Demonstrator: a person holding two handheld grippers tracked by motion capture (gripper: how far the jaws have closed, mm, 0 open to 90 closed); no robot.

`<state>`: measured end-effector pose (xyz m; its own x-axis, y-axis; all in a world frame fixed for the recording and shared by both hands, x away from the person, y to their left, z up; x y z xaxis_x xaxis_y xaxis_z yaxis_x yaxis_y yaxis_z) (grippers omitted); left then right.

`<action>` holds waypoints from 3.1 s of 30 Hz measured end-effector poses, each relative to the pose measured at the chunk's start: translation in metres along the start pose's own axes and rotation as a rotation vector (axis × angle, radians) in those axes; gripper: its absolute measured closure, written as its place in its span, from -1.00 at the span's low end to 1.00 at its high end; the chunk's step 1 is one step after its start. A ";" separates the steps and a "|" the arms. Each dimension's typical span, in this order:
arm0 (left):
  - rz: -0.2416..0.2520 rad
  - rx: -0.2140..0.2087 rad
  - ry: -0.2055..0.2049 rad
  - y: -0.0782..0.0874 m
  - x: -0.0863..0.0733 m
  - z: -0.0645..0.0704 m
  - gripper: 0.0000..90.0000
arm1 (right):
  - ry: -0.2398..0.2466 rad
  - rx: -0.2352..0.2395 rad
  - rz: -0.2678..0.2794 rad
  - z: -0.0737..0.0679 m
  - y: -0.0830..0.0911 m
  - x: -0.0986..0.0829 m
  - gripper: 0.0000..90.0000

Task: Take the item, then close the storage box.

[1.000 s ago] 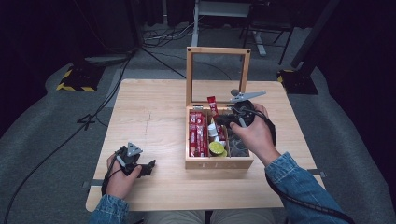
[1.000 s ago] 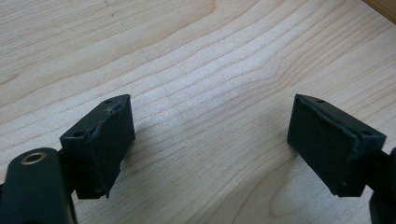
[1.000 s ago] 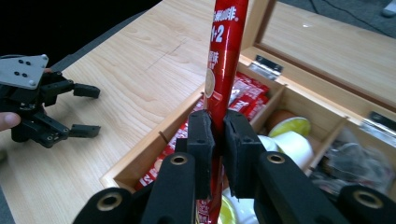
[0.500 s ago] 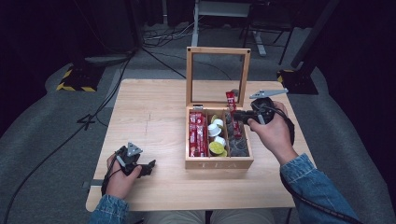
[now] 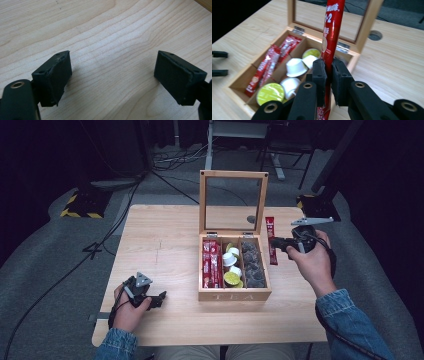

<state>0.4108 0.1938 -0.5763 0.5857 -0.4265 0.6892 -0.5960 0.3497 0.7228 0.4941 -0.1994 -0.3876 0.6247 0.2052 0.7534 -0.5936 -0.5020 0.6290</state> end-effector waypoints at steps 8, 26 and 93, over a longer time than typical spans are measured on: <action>-0.007 -0.003 -0.008 -0.001 0.001 -0.002 -0.73 | -0.021 -0.051 0.007 0.029 0.006 -0.007 0.82; -0.016 0.001 0.001 -0.004 0.002 -0.004 -0.83 | -0.105 -0.155 -0.082 0.091 -0.018 -0.056 0.82; -0.019 -0.001 -0.002 -0.005 0.002 -0.005 -0.85 | 0.008 -0.061 0.212 0.049 0.000 0.004 -0.15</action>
<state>0.4177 0.1948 -0.5783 0.5959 -0.4347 0.6753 -0.5845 0.3420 0.7358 0.5212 -0.2400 -0.3941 0.4787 0.1071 0.8714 -0.7413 -0.4827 0.4664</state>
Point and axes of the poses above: each handheld gripper's, and its own axes: y roughly backward along the jaws, x roughly out of its top, z roughly to its right, the point moved 10 cm from there along -y, roughly forward along the jaws, and after that the axes turned 6 degrees about -y, right-handed, at the moved point
